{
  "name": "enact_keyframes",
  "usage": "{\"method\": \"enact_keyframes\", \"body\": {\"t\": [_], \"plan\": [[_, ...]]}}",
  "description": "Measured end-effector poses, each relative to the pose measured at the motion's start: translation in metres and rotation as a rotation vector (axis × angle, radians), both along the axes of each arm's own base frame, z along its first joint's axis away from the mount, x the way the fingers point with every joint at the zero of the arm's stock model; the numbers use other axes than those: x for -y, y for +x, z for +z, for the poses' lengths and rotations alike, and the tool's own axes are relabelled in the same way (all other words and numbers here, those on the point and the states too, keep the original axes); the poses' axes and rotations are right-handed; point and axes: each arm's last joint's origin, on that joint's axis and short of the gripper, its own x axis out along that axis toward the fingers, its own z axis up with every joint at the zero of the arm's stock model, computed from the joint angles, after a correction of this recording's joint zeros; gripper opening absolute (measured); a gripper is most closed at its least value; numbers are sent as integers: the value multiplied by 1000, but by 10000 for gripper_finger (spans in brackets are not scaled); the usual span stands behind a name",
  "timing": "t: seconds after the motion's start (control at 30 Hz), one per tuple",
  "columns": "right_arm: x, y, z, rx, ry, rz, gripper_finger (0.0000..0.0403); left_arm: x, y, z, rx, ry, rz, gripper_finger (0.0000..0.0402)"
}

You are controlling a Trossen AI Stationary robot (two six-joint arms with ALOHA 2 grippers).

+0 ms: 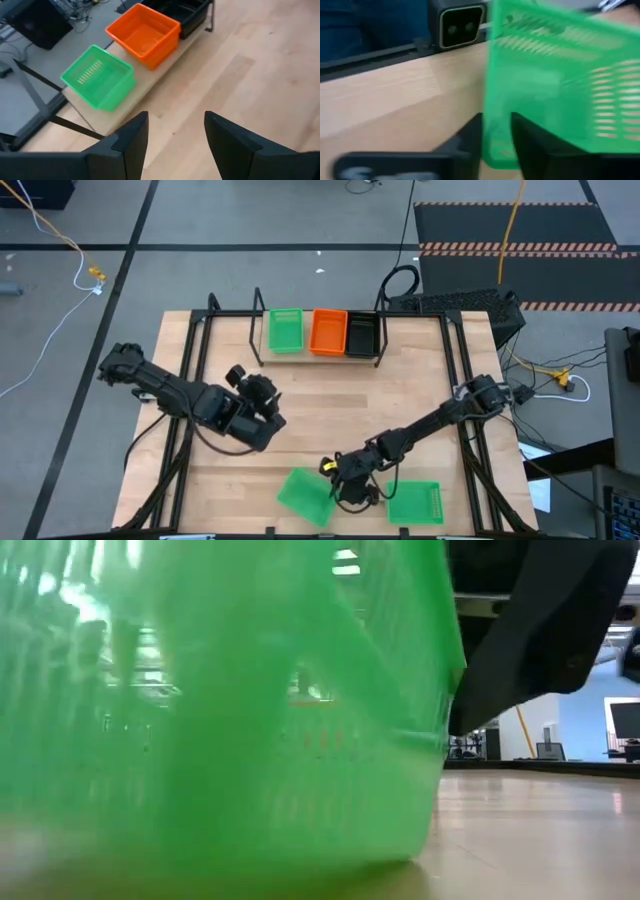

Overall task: Stack baskets on shelf by color
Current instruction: Stack the left green bin on top of the green bin on the shelf

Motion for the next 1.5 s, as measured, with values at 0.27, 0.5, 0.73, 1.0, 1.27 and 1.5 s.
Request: {"method": "enact_keyframes", "body": {"t": [0.27, 0.5, 0.73, 1.0, 1.27, 1.5], "plan": [[10, -6, 25, 1, -103, -109, 7, 12, -6, 0, 16, -8, -21, 195], [72, -12, 142, 224, -270, -409, 4, 8, -31, 19, -127, -228, 39, 195], [198, 3, 220, 304, -187, -858, 3, -5, -47, 53, -59, -145, -2, 195], [295, 43, 181, 36, -109, -1007, 2, -33, -58, 78, 12, -32, 34, 195], [311, 81, 123, 25, -168, -972, 2, -45, -55, 76, 0, 91, 72, 195], [317, 90, 100, -12, -173, -1045, 2, -51, -52, 66, -28, 98, 114, 195]]}}
